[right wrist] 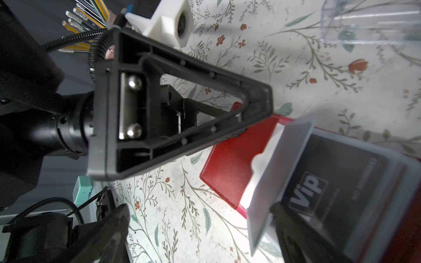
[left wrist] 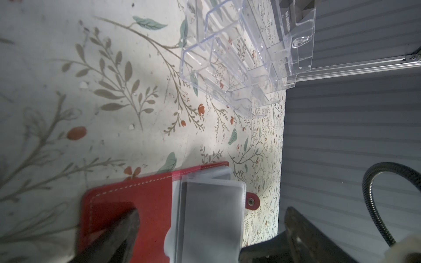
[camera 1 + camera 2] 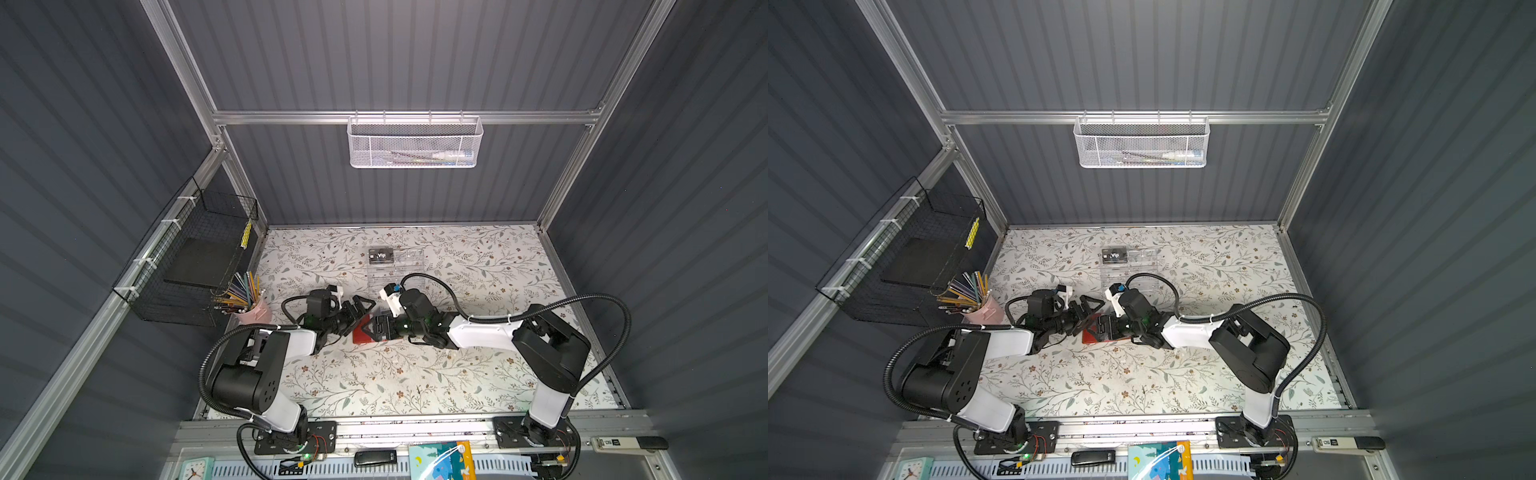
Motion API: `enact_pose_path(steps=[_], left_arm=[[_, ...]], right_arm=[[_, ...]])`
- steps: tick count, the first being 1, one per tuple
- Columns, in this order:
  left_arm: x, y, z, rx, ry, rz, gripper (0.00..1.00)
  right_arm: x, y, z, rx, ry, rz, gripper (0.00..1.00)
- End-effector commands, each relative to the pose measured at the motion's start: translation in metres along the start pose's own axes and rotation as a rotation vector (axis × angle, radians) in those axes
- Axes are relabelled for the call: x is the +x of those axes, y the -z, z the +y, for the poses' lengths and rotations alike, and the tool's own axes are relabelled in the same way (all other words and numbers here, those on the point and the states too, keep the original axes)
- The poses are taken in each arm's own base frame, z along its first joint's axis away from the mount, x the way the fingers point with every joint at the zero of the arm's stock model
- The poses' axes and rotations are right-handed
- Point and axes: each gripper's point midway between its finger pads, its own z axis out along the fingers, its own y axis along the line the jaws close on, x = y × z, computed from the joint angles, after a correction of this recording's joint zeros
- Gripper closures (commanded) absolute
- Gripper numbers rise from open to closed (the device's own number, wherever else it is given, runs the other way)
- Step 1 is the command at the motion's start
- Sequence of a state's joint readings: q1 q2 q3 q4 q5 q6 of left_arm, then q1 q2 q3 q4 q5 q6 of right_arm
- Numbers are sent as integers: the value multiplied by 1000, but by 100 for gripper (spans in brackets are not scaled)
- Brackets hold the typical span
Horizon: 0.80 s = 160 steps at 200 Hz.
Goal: Take the credit cards out of the card holder
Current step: Flip over the card slot in the card holder.
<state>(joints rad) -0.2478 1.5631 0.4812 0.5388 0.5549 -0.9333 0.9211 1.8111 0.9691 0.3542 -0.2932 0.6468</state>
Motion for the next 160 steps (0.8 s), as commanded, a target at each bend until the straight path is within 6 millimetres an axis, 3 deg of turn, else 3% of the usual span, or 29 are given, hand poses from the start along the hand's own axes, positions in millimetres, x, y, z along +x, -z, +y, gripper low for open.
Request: enact_pose_path(steps=[1, 93, 160], left_arm=[[13, 5, 14, -44, 62, 42, 0], [0, 22, 1, -15, 62, 21, 0], [-16, 43, 0, -4, 68, -11, 0]], right_arm=[[-3, -4, 12, -37, 13, 2, 1], [1, -21, 22, -68, 12, 16, 1], [9, -18, 31, -97, 26, 35, 1]])
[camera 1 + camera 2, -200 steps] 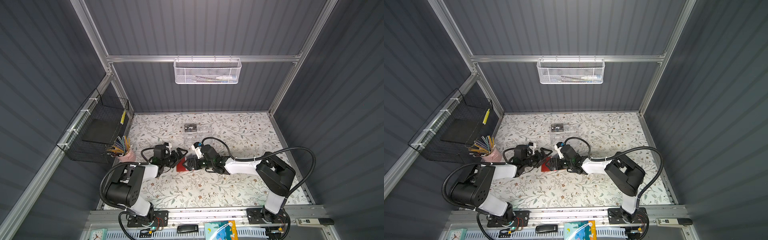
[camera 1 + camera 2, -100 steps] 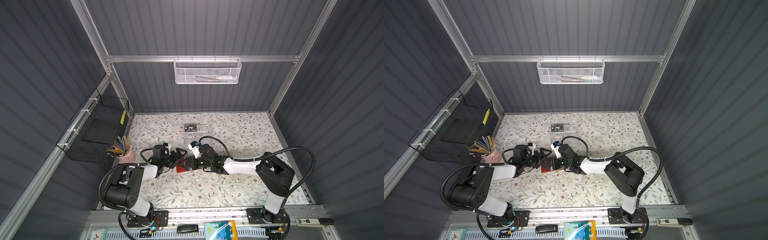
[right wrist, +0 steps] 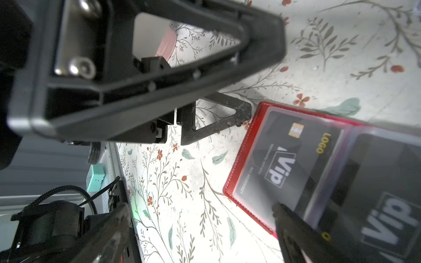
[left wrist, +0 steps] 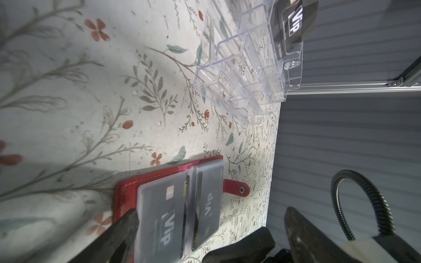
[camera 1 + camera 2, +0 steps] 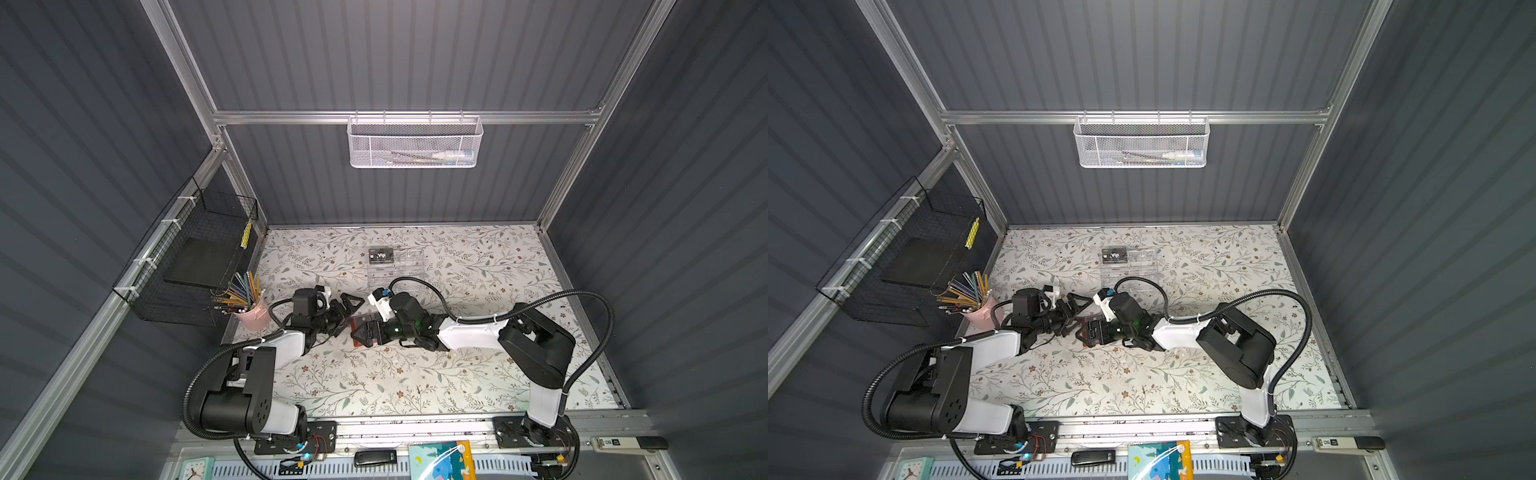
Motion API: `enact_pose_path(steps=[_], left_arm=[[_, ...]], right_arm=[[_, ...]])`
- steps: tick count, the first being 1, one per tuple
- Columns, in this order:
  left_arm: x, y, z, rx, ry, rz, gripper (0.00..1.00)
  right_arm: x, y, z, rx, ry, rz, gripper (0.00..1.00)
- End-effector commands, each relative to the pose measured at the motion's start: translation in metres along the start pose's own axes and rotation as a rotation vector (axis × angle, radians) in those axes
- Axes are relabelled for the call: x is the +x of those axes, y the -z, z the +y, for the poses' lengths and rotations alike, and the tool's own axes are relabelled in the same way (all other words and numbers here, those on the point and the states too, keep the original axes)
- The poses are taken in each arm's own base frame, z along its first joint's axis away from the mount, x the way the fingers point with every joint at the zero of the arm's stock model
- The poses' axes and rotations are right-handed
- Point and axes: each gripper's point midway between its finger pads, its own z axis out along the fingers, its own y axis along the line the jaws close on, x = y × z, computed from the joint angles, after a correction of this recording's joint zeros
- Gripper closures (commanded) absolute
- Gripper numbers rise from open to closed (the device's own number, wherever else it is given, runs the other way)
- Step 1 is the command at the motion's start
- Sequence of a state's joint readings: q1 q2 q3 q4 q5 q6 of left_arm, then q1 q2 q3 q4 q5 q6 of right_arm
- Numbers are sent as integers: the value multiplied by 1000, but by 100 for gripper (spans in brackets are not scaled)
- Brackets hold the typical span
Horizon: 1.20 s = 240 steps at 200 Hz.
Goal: Take the credit cards out of the card holder
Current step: Flip over the card slot in the card holder.
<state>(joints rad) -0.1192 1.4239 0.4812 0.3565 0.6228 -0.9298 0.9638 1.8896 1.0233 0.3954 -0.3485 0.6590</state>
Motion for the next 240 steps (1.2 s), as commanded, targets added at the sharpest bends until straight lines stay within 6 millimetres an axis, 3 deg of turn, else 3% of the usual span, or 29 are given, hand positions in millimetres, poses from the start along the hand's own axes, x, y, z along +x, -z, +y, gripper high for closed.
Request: enact_pose_path(steps=[1, 62, 94, 164, 240], left_arm=[[2, 7, -2, 6, -16, 23, 0], [1, 14, -2, 51, 18, 32, 0], [8, 13, -3, 102, 69, 54, 0], [25, 10, 13, 111, 131, 87, 0], [29, 5, 21, 104, 166, 112, 19]], right_arm=[[-5, 4, 9, -18, 13, -15, 1], [-2, 26, -14, 80, 9, -51, 1], [3, 25, -27, 96, -25, -44, 1], [5, 15, -33, 72, -50, -31, 4], [10, 8, -39, 61, -73, -24, 20]])
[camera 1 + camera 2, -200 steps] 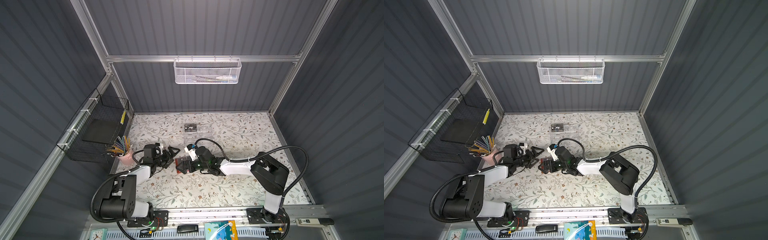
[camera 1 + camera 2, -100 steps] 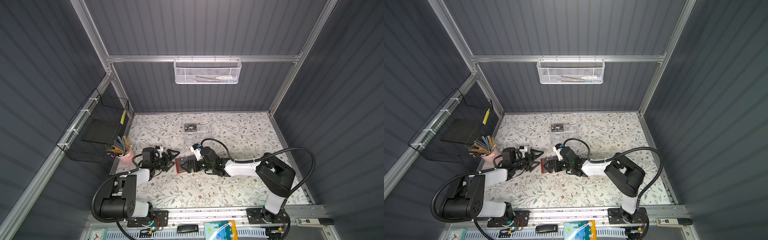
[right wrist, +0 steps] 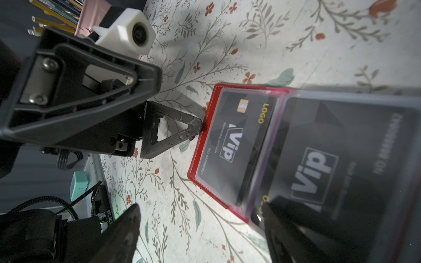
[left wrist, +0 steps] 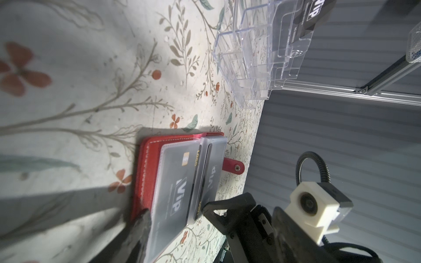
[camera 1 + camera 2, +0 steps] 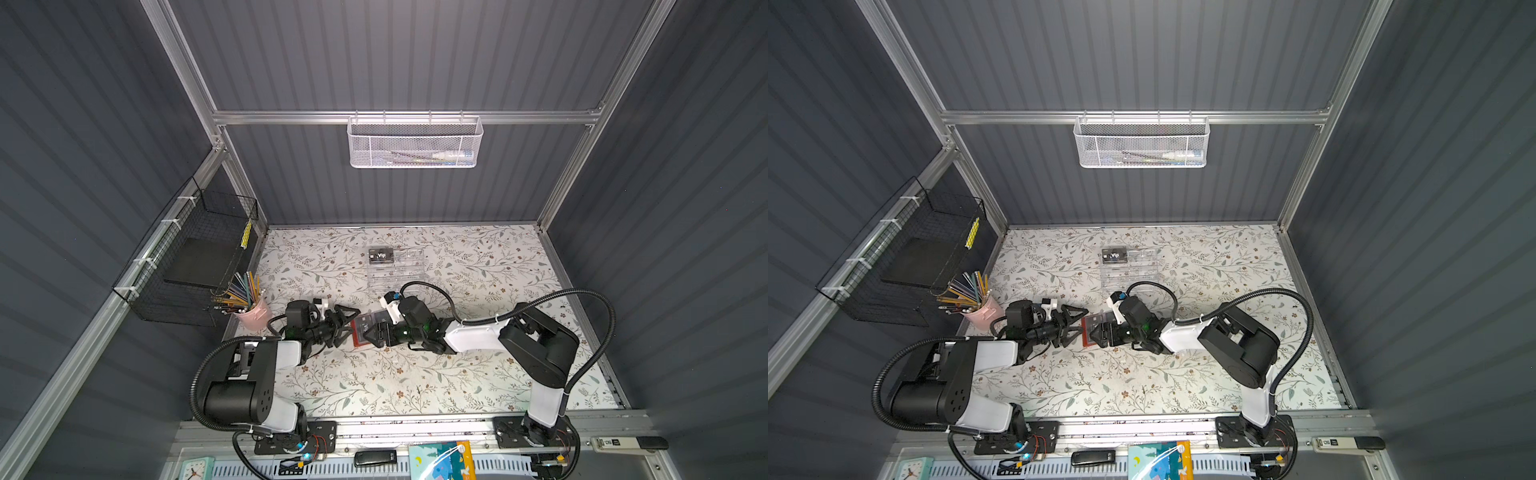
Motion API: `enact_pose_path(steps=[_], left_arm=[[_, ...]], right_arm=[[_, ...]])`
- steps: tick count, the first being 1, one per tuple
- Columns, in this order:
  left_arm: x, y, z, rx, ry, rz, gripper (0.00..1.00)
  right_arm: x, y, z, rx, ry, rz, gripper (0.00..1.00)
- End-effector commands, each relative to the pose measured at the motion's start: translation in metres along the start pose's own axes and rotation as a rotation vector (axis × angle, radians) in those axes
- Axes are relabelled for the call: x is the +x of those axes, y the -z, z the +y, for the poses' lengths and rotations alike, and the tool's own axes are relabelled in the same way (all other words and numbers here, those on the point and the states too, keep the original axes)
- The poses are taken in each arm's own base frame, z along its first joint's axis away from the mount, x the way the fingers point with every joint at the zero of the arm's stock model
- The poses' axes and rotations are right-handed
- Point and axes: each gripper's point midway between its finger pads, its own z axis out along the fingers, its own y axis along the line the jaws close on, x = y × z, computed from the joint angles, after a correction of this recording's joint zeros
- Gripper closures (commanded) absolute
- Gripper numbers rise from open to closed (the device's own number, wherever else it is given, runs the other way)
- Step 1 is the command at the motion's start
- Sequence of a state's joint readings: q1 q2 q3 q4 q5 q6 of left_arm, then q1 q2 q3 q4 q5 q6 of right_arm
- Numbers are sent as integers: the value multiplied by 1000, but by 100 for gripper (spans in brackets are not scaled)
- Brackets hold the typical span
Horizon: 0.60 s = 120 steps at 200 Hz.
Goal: Take the credit cards out of the card holder
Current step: Flip over the card slot in the card holder.
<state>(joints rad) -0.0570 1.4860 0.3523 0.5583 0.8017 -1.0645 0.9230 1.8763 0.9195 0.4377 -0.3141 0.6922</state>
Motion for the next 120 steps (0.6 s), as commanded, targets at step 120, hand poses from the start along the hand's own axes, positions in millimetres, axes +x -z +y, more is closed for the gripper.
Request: enact_pose_path(steps=[120], left_arm=[[13, -5, 27, -48, 34, 45, 32]], right_arm=[[4, -15, -17, 28, -68, 14, 34]])
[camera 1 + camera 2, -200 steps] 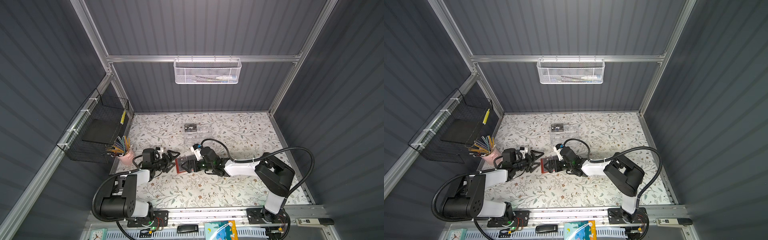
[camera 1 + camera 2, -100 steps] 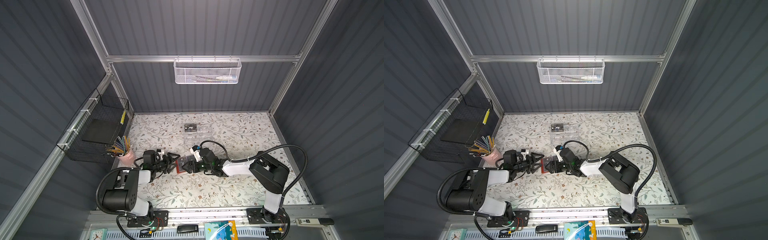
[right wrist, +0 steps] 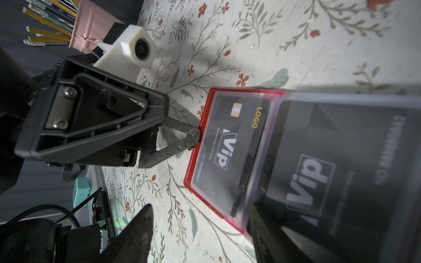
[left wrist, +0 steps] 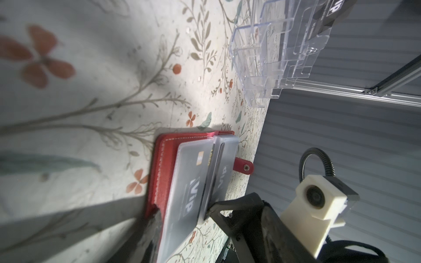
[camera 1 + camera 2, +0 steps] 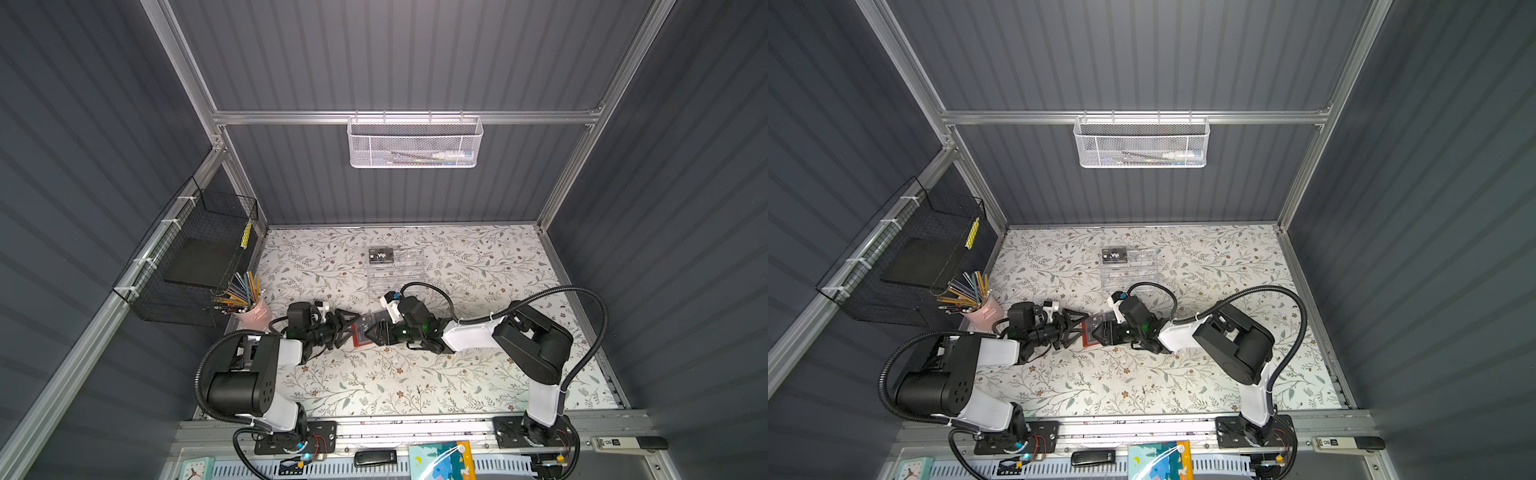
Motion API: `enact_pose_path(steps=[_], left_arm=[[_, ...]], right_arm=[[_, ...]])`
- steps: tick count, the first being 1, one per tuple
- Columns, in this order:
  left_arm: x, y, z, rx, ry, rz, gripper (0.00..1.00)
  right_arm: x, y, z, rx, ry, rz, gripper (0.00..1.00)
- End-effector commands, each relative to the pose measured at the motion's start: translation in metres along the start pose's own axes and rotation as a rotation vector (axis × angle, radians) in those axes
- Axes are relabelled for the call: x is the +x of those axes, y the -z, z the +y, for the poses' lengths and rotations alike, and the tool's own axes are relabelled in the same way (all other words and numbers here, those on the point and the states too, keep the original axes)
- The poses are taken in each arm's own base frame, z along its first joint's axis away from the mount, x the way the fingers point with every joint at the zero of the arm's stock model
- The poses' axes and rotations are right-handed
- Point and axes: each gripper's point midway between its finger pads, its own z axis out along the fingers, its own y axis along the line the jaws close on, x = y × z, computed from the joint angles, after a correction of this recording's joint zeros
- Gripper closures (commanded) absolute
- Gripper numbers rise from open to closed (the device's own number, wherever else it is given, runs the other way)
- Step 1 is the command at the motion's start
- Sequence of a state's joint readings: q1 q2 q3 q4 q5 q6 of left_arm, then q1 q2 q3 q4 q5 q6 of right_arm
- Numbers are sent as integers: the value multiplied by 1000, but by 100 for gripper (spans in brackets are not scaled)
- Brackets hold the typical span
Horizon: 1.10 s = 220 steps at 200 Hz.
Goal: Take the credit cards out of the card holder
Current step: Flip over the card slot in the card holder.
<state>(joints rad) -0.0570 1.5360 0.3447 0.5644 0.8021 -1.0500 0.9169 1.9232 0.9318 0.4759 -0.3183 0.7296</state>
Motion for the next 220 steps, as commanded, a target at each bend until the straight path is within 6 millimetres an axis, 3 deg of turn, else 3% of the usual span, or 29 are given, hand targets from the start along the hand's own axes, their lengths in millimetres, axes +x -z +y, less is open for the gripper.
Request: enact_pose_path(steps=[1, 141, 220], left_arm=[[9, -2, 13, -20, 10, 27, 32], [20, -23, 15, 11, 23, 63, 51], [21, -25, 10, 10, 6, 64, 54]], right_arm=[[4, -5, -10, 32, -29, 17, 34], [8, -8, -23, 72, -62, 17, 44], [-5, 24, -18, 80, -39, -45, 46]])
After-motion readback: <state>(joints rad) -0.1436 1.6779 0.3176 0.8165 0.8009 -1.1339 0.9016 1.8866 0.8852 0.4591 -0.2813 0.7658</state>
